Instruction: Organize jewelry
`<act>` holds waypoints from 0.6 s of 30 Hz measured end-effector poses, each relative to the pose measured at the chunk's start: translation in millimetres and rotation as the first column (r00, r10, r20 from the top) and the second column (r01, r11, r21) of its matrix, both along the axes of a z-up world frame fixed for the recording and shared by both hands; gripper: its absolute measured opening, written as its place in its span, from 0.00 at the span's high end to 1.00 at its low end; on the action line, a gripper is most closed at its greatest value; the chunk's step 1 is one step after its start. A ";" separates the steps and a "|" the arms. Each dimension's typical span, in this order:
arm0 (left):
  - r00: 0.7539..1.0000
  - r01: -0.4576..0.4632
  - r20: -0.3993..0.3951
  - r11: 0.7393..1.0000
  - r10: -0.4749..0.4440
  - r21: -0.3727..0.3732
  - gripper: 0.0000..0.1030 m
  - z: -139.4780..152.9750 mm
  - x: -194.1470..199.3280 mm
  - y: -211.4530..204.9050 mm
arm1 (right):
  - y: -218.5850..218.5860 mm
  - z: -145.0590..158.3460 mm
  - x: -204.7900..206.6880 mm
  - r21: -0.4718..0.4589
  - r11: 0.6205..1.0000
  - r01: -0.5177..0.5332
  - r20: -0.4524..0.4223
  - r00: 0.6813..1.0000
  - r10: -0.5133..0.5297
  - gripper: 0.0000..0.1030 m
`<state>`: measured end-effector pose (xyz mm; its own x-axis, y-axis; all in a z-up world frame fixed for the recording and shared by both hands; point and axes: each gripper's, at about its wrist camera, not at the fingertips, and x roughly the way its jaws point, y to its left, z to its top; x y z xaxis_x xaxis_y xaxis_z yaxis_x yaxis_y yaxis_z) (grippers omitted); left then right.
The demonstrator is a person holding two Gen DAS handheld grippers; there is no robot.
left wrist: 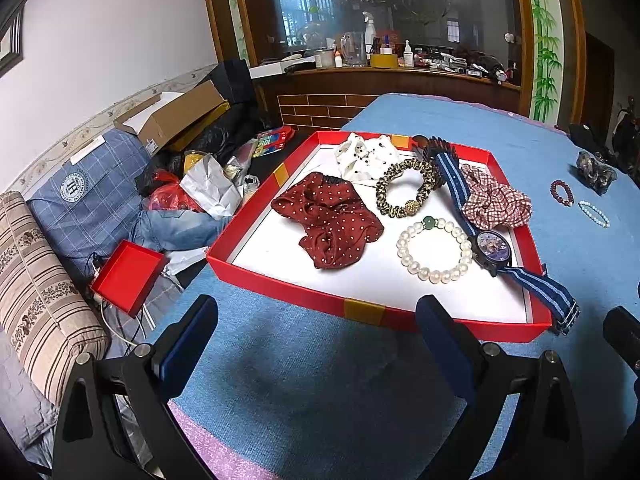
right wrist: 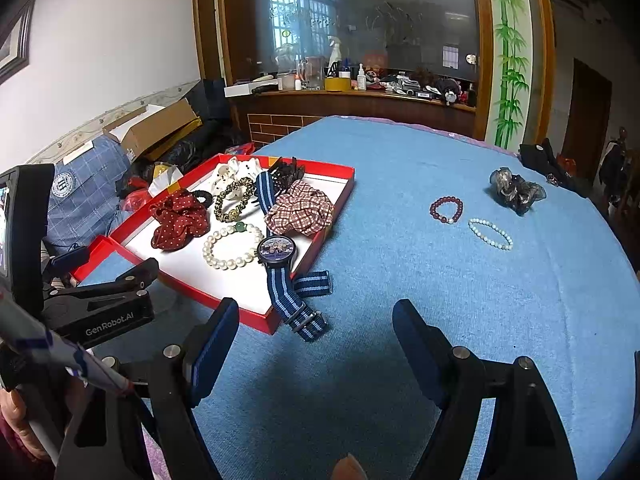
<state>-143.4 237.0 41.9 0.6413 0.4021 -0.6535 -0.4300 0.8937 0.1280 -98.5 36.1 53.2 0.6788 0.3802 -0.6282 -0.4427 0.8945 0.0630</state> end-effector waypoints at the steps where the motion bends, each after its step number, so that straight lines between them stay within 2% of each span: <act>1: 1.000 0.001 -0.001 1.000 -0.001 0.000 0.04 -0.2 0.1 -0.1 | 0.1 -0.1 -0.1 0.000 1.000 0.000 -0.001 1.000 0.000 0.19; 18: 1.000 0.004 -0.002 1.000 -0.004 0.003 0.04 -0.4 -0.5 -0.1 | -0.4 -2.5 1.6 0.003 1.000 0.005 -0.009 1.000 -0.005 0.19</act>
<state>-143.8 236.9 41.5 0.6412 0.4019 -0.6537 -0.4265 0.8949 0.1318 -96.9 35.8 50.7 0.6750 0.3785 -0.6333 -0.4375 0.8965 0.0694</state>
